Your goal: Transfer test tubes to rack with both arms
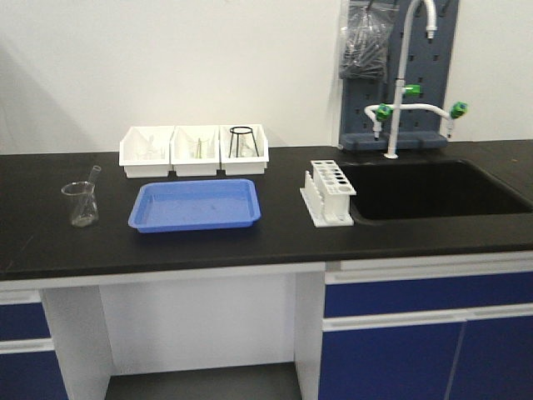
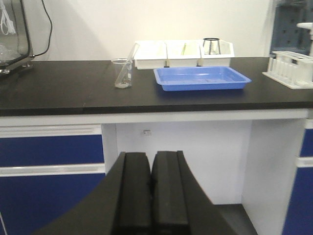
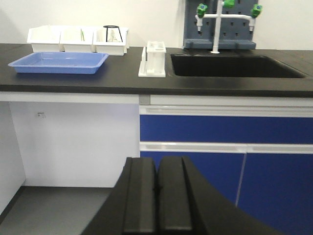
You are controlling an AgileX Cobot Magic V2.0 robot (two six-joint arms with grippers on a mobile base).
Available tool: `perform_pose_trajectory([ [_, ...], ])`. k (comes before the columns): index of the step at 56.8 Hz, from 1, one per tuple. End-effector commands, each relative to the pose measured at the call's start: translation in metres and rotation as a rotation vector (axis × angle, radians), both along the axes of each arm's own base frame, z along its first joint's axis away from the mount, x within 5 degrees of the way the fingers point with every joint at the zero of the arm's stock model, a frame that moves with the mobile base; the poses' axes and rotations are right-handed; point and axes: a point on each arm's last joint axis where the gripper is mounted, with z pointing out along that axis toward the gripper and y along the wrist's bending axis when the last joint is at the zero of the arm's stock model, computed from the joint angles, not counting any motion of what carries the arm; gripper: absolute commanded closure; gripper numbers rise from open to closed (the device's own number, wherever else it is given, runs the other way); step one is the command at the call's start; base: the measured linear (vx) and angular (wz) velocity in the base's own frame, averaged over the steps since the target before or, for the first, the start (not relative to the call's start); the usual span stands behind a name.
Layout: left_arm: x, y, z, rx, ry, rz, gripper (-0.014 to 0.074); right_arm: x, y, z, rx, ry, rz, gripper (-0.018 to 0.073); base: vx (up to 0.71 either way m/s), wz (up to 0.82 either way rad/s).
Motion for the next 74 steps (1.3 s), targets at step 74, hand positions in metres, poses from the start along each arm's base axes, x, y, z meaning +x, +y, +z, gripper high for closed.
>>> perform_pose_trajectory([
  [74,0.0004,0.0003,0.0152,-0.008,-0.090,0.002,0.0601,0.0000,0.0004,0.0037,0.000,-0.082,0.004,0.0568,0.44,0.05],
])
